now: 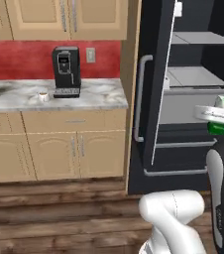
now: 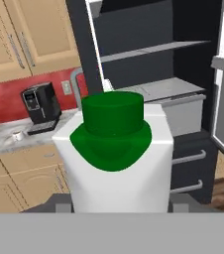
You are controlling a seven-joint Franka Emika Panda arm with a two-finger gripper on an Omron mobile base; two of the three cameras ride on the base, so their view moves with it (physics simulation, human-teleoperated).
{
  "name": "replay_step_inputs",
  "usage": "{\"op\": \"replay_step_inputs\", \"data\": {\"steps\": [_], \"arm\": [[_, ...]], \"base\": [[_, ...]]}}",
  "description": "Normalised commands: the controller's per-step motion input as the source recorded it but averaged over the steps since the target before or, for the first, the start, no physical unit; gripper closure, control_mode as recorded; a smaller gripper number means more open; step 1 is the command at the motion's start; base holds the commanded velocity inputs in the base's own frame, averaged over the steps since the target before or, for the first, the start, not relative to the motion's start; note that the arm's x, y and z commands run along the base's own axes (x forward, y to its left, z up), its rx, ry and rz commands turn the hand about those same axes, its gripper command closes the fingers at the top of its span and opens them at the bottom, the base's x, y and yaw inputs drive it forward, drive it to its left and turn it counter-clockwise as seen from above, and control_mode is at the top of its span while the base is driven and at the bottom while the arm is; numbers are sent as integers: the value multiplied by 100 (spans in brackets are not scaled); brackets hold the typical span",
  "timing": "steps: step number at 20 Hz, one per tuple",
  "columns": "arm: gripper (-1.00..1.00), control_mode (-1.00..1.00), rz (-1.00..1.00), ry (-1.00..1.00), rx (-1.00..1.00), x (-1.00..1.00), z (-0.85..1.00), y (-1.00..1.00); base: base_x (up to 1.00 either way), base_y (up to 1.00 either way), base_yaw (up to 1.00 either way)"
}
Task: Take a sugar cube from the saucer and place it inside the coffee. Then, grab milk from the fridge and place it next to the coffee on the counter to sweeten the coffee.
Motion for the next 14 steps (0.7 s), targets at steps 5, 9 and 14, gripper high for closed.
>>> {"op": "replay_step_inputs", "data": {"steps": [5, 9, 14], "arm": [[100, 100, 0, 0, 0, 0, 0, 0], [100, 100, 0, 0, 0, 0, 0, 0], [100, 100, 0, 0, 0, 0, 0, 0]], "base": [[26, 100, 13], [94, 100, 1], [100, 100, 0]]}}
